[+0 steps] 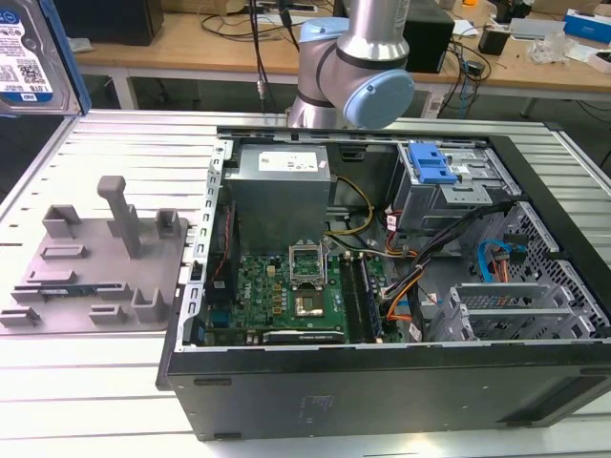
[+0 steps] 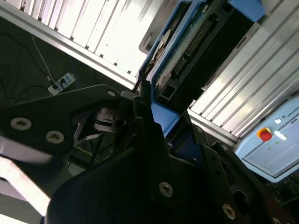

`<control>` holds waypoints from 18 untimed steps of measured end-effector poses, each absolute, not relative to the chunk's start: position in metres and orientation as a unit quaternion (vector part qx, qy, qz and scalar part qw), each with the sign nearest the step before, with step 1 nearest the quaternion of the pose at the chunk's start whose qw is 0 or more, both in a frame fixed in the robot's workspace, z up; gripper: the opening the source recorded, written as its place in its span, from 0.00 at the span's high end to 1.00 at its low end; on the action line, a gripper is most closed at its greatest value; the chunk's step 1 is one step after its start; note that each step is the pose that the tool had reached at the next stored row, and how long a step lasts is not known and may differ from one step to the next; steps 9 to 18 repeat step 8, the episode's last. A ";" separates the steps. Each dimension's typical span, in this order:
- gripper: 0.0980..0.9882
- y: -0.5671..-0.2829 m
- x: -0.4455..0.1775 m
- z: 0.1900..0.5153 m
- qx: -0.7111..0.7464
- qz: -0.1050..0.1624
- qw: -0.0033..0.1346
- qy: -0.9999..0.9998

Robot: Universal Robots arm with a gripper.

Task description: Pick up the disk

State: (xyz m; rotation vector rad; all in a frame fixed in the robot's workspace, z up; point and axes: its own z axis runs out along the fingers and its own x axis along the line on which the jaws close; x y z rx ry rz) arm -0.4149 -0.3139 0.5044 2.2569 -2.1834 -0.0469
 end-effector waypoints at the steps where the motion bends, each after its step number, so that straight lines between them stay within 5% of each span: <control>1: 0.70 -0.314 -0.415 0.504 0.719 -0.015 0.000 -0.695; 18: 0.70 -0.314 -0.415 0.504 0.719 -0.015 0.000 -0.695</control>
